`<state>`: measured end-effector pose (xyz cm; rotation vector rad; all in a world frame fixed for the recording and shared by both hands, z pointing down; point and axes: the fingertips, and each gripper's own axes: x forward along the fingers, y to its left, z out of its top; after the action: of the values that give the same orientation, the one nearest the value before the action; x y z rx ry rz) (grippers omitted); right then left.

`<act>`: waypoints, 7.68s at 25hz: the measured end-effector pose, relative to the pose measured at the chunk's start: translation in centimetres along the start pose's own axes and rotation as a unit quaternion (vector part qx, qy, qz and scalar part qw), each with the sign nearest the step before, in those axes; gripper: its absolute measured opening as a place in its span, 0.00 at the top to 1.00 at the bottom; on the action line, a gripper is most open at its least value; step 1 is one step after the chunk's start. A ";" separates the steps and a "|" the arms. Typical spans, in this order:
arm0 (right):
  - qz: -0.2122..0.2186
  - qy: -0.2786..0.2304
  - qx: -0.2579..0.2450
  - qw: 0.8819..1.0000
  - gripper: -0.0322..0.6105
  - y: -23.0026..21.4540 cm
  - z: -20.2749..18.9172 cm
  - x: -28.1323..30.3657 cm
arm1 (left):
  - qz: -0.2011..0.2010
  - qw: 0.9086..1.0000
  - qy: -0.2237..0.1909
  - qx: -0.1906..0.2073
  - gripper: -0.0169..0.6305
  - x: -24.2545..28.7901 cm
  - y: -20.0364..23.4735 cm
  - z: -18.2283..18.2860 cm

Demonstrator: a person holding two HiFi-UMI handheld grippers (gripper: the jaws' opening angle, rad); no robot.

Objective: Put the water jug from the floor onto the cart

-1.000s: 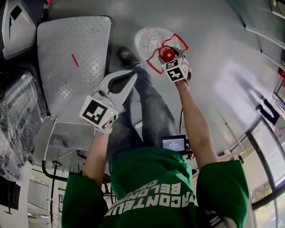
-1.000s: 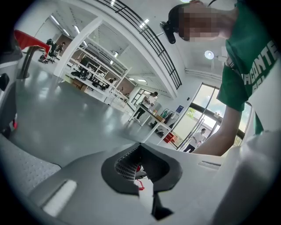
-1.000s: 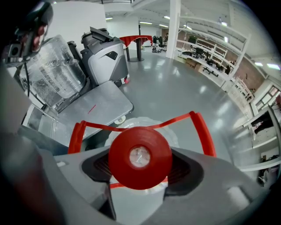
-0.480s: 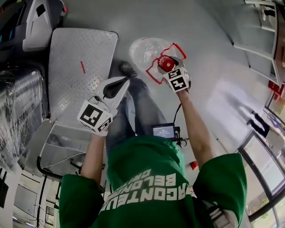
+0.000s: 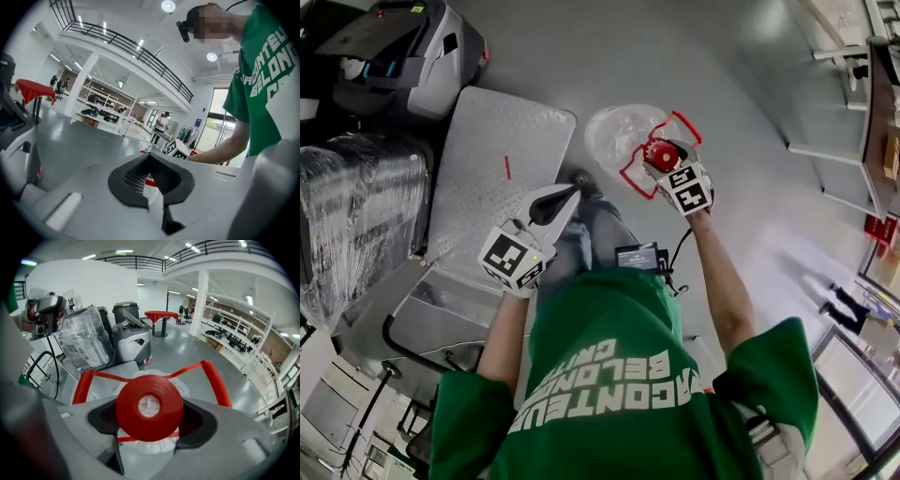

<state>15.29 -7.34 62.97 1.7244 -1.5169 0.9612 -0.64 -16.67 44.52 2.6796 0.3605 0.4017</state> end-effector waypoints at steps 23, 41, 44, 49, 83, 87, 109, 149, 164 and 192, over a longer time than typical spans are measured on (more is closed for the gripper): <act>0.105 -0.111 -0.175 0.973 0.48 6.5 20.5 -4.4 | 0.228 0.968 -0.106 0.006 0.96 -13.8 1.1 5.1; 0.251 -0.121 -0.335 0.900 0.48 23.4 27.3 -0.4 | 0.418 0.890 -0.178 -0.042 0.96 -24.2 -1.9 0.8; 0.268 -0.119 -0.355 0.888 0.48 25.7 27.8 0.3 | 0.445 0.874 -0.187 -0.053 0.96 -25.7 -2.4 -0.1; 0.290 -0.112 -0.379 0.871 0.48 28.7 28.2 1.3 | 0.480 0.851 -0.201 -0.066 0.96 -27.4 -3.1 -1.2; 0.312 -0.024 -0.474 0.823 0.48 37.5 23.6 12.2 | 0.511 0.826 -0.213 -0.108 0.96 -30.7 -1.1 -2.5; 0.308 -0.012 -0.481 0.821 0.48 38.4 23.1 14.4 | 0.512 0.825 -0.211 -0.113 0.96 -31.3 -0.4 -2.8; 0.275 0.065 -0.511 0.812 0.48 41.2 18.2 26.7 | 0.493 0.835 -0.180 -0.166 0.96 -33.6 3.9 -4.9; 0.273 -0.018 -0.433 0.859 0.48 38.6 21.7 16.1 | 0.429 0.883 -0.157 -0.106 0.96 -31.6 3.2 -2.9; 0.281 -0.231 -0.346 0.865 0.96 32.0 31.5 -1.6 | 0.395 0.904 -0.160 -0.027 0.96 -27.6 2.9 2.2; 0.322 -0.309 -0.344 0.826 0.96 32.0 32.7 -10.6 | 0.386 0.909 -0.154 -0.010 0.96 -26.8 4.7 4.8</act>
<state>-13.54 -33.43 36.62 1.0064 -2.5600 0.0119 -22.95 -30.71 36.32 2.6972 -0.8186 0.1790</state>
